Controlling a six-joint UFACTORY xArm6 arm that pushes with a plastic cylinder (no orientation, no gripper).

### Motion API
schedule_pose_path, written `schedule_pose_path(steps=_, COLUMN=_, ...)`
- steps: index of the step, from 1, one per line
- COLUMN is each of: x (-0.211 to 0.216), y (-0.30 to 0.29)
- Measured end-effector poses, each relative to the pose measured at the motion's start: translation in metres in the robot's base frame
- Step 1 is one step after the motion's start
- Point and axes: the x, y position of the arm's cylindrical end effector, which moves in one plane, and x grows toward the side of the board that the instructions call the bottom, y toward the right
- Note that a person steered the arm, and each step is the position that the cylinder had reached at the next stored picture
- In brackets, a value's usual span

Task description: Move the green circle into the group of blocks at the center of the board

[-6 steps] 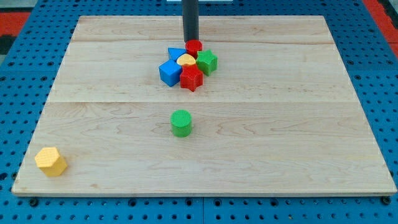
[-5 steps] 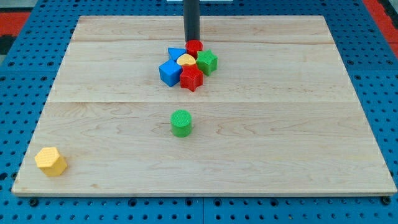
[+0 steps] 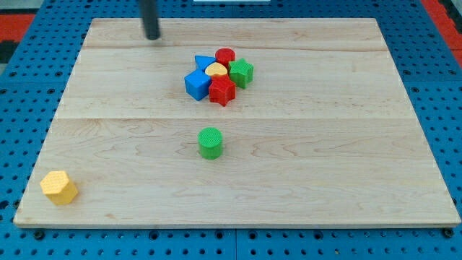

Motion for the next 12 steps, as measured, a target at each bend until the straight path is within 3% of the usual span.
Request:
schedule_pose_path(steps=2, x=0.137, y=-0.024)
schedule_pose_path(steps=3, x=0.194, y=0.011)
schedule_pose_path(steps=5, x=0.255, y=0.081)
schedule_pose_path(steps=8, x=0.248, y=0.214)
schedule_pose_path(steps=11, x=0.217, y=0.293)
schedule_pose_path(steps=12, x=0.189, y=0.276)
